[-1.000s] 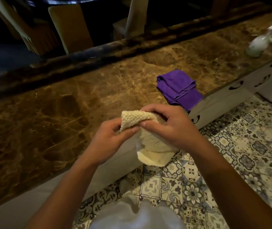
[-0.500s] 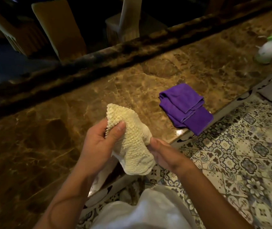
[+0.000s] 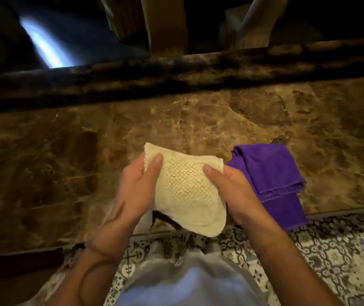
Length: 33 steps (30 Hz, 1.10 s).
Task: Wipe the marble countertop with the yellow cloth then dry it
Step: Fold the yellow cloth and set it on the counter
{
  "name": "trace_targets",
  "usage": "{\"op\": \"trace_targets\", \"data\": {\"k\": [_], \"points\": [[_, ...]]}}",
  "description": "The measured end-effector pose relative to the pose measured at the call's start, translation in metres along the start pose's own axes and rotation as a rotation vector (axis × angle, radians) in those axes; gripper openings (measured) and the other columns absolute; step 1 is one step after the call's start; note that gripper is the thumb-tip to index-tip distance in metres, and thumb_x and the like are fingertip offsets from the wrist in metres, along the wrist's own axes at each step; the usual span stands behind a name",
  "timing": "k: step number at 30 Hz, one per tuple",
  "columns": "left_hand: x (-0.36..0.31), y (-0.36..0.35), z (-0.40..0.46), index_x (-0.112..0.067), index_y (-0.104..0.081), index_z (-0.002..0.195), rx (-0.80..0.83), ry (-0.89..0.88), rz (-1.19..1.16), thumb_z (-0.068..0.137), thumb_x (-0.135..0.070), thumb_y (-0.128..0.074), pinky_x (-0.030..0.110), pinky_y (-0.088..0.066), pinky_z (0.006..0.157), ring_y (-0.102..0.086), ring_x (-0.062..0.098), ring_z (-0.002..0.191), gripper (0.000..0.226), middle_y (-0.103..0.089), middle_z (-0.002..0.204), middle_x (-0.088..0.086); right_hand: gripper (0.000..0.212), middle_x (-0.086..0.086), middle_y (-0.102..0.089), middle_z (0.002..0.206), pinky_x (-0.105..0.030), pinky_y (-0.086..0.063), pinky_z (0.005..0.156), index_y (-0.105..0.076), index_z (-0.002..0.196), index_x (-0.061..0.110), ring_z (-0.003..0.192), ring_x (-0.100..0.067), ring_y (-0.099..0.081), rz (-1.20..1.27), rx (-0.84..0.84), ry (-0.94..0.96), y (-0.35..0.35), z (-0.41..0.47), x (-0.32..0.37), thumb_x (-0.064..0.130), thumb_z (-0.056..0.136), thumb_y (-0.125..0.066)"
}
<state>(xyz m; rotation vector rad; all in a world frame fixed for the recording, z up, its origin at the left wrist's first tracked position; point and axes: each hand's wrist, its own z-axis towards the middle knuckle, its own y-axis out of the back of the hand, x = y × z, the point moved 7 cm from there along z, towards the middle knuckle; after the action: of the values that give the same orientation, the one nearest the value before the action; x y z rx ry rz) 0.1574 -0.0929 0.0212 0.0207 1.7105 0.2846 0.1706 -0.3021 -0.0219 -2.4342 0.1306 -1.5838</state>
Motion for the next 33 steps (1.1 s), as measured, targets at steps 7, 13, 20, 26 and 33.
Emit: {"op": "trace_targets", "data": {"k": [7, 13, 20, 26, 33], "points": [[0.045, -0.017, 0.004, -0.033, -0.082, 0.100, 0.002, 0.280, -0.077, 0.096, -0.036, -0.063, 0.041, -0.059, 0.084, -0.078, 0.018, 0.100, 0.019, -0.082, 0.106, -0.002, 0.014, -0.009, -0.081, 0.105, -0.042, -0.062, 0.086, -0.081, 0.097, 0.019, 0.101, -0.027, -0.077, -0.163, 0.143, -0.099, 0.025, 0.032, -0.001, 0.018, 0.093, -0.069], [0.069, -0.002, 0.020, -0.007, -0.076, 0.101, 0.043, 0.303, 0.186, 0.095, -0.039, -0.068, 0.058, -0.060, 0.083, -0.075, 0.032, 0.084, 0.034, -0.075, 0.097, 0.025, 0.016, -0.009, -0.080, 0.086, -0.040, -0.058, 0.069, -0.077, 0.085, 0.014, 0.080, -0.024, -0.076, -0.626, 0.019, -0.006, 0.031, 0.044, -0.005, 0.025, 0.095, -0.070], [0.067, 0.010, 0.036, -0.014, -0.069, 0.073, -0.013, 0.150, 0.547, 0.094, -0.029, -0.073, 0.033, -0.054, 0.056, -0.058, 0.016, 0.053, 0.026, -0.061, 0.061, 0.001, 0.042, -0.007, -0.060, 0.061, -0.041, -0.044, 0.057, -0.057, 0.064, 0.008, 0.063, -0.026, -0.057, -1.045, -0.138, 0.117, 0.025, 0.049, 0.011, 0.038, 0.087, -0.075], [0.075, 0.018, 0.034, -0.019, -0.069, 0.077, -0.094, 0.140, 0.633, 0.087, -0.040, -0.080, 0.028, -0.047, 0.062, -0.059, 0.014, 0.064, 0.025, -0.067, 0.070, -0.004, 0.044, -0.003, -0.056, 0.059, -0.043, -0.050, 0.060, -0.064, 0.069, 0.004, 0.059, -0.018, -0.052, -1.063, -0.184, 0.041, 0.031, 0.051, 0.004, 0.042, 0.085, -0.077], [0.082, 0.026, 0.035, -0.025, -0.063, 0.070, -0.143, 0.179, 0.772, 0.083, -0.058, -0.077, 0.032, -0.055, 0.064, -0.064, 0.014, 0.069, 0.038, -0.067, 0.071, -0.009, 0.036, 0.000, -0.068, 0.070, -0.040, -0.055, 0.064, -0.063, 0.071, 0.014, 0.068, -0.019, -0.063, -1.056, -0.220, -0.034, 0.032, 0.054, 0.002, 0.044, 0.082, -0.080]]}}
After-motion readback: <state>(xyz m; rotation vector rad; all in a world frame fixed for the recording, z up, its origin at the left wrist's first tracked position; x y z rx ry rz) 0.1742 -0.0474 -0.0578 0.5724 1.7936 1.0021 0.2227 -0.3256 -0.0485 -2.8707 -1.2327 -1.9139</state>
